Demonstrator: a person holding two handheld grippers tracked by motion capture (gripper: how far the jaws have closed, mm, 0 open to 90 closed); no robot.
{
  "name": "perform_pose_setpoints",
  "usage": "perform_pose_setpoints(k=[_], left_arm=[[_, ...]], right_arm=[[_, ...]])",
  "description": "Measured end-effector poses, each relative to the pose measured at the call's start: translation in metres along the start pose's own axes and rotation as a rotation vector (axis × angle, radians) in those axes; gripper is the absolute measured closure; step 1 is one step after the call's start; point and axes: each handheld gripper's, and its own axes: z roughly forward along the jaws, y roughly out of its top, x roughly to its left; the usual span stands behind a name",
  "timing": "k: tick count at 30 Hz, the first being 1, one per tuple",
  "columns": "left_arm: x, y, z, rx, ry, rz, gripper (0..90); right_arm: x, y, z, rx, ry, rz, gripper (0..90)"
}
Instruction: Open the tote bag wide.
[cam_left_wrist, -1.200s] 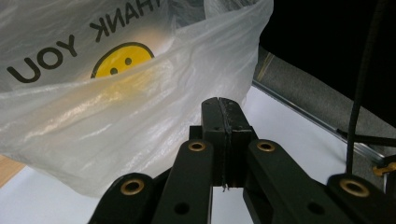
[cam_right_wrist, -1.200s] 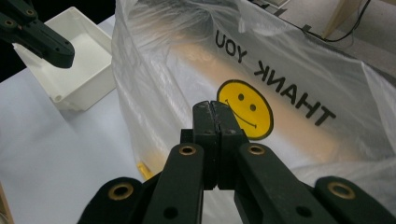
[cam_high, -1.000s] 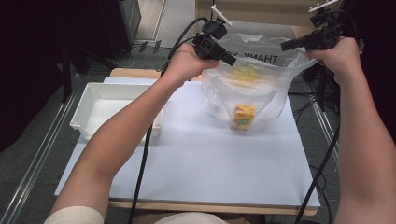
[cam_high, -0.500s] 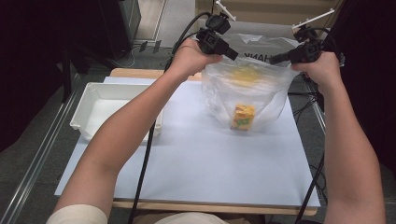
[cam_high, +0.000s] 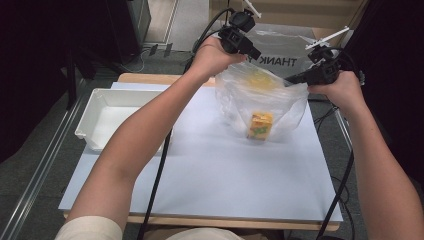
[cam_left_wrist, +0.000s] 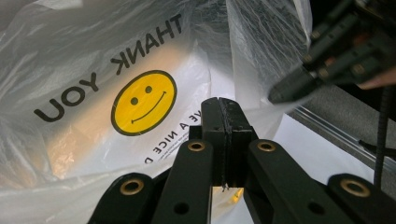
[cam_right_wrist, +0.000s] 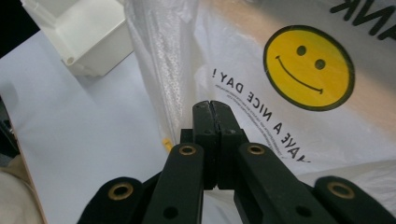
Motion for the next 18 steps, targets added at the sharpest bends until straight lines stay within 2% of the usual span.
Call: perform_pose_setpoints(k=[9, 14, 18], left_arm=[[0.012, 0.005, 0.018, 0.035, 0.039, -0.028, 90.0], [0.016, 0.003, 0.025, 0.055, 0.037, -0.055, 90.0], [0.013, -0.004, 0.024, 0.06, 0.03, -0.046, 90.0]], right_arm=[[0.024, -0.013, -0.003, -0.007, 0.032, -0.058, 90.0], [0.037, -0.022, -0.003, -0.014, 0.055, -0.083, 90.0], [0.044, -0.03, -0.003, -0.026, 0.072, -0.088, 90.0]])
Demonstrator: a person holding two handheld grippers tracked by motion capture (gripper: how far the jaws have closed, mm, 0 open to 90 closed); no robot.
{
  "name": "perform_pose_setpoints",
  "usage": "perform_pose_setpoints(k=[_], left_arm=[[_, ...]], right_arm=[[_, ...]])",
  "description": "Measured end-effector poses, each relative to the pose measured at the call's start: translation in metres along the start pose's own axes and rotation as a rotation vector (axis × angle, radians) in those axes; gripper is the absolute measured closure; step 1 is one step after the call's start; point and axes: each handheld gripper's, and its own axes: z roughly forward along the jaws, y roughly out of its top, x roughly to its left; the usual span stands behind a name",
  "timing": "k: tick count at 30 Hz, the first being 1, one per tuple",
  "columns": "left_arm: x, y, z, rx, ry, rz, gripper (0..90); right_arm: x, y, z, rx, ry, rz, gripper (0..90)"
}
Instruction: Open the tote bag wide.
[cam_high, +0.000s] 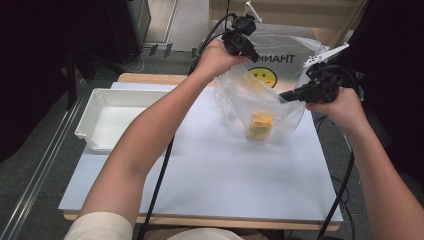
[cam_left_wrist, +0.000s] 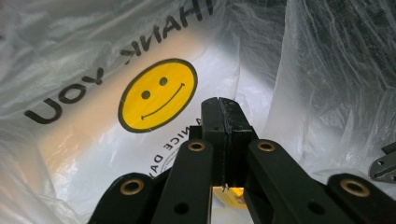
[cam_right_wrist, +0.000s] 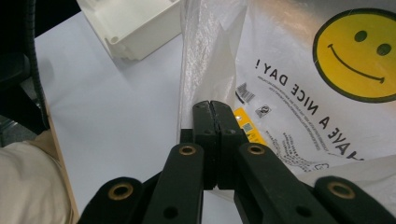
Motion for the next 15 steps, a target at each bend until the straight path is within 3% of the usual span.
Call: perform_pose_setpoints(k=[15], left_arm=[[-0.031, -0.058, 0.0, 0.034, -0.046, 0.094, 89.8]], right_arm=[[0.026, -0.038, -0.006, -0.038, 0.007, 0.0, 90.0]])
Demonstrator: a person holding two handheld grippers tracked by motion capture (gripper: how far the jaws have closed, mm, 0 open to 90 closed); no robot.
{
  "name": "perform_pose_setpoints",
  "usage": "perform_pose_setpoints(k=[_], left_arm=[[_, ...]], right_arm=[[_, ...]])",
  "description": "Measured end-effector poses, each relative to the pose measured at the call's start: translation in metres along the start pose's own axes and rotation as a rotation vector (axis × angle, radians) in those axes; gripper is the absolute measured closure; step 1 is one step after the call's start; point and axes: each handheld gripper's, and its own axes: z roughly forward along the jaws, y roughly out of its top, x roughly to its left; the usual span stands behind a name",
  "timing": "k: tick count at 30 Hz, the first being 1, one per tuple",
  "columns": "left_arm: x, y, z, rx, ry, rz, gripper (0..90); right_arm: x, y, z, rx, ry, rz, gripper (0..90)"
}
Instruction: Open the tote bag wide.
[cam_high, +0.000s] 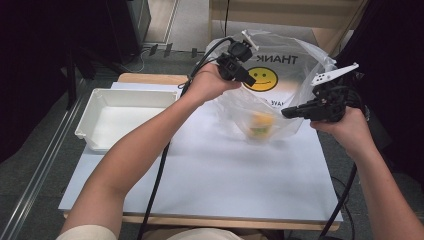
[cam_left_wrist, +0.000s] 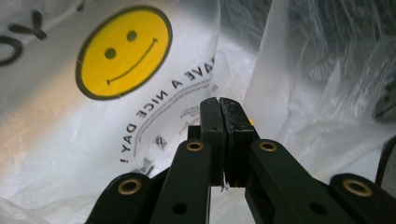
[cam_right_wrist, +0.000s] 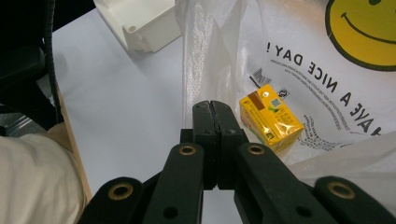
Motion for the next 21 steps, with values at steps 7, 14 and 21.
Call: perform_pose_setpoints(k=[7, 14, 21], left_arm=[[-0.002, -0.027, 0.008, -0.02, -0.038, -0.018, 89.3], [-0.005, -0.04, 0.021, -0.013, -0.064, -0.037, 89.1], [-0.012, -0.045, 0.026, -0.006, -0.08, -0.028, 89.0]], right_arm=[[0.005, -0.01, 0.003, 0.009, -0.011, 0.004, 90.0], [0.002, -0.005, 0.0, -0.025, -0.04, 0.04, 90.0], [-0.002, 0.015, -0.001, -0.062, -0.105, 0.055, 90.0]])
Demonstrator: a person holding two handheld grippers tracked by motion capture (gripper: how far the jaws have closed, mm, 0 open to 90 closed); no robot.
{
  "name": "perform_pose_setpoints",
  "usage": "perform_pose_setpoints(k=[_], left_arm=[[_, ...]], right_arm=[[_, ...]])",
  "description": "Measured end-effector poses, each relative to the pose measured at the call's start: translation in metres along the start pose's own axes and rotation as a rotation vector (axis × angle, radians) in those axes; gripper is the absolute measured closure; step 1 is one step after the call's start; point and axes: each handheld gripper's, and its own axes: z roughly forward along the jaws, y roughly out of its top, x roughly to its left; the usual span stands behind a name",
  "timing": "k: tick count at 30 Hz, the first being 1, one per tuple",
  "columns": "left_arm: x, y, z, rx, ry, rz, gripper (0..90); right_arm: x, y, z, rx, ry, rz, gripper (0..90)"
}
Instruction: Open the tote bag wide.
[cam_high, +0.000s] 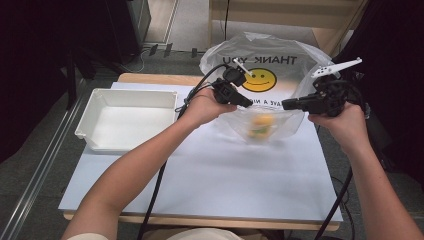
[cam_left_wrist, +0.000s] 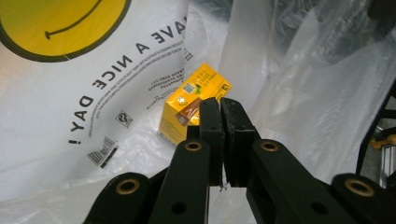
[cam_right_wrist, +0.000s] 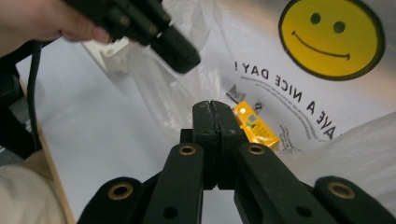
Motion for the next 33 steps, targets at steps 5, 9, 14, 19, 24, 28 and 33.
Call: perform_pose_setpoints(k=[5, 9, 14, 19, 24, 28, 33], left_arm=[[-0.004, -0.004, 0.003, 0.001, -0.012, 0.007, 88.9], [-0.005, -0.008, 0.007, 0.008, -0.012, 0.013, 88.7], [-0.001, -0.015, 0.009, 0.008, -0.021, -0.001, 88.7], [0.004, -0.022, 0.012, 0.005, -0.022, -0.011, 88.7], [0.003, -0.027, 0.018, 0.007, -0.038, -0.029, 88.7], [-0.002, -0.028, 0.022, 0.013, -0.05, -0.012, 88.7], [-0.012, -0.025, 0.021, 0.003, -0.07, -0.002, 88.7]], right_arm=[[-0.009, 0.006, 0.008, -0.007, -0.058, 0.039, 90.0], [-0.018, 0.003, 0.018, -0.002, -0.08, 0.072, 90.0], [-0.027, -0.006, 0.027, 0.024, -0.097, 0.108, 90.0], [-0.034, -0.02, 0.032, 0.049, -0.112, 0.141, 90.0], [-0.033, -0.028, 0.031, 0.053, -0.111, 0.148, 90.0], [-0.027, -0.023, 0.024, 0.017, -0.101, 0.135, 90.0], [-0.013, -0.001, 0.019, -0.013, -0.091, 0.079, 90.0]])
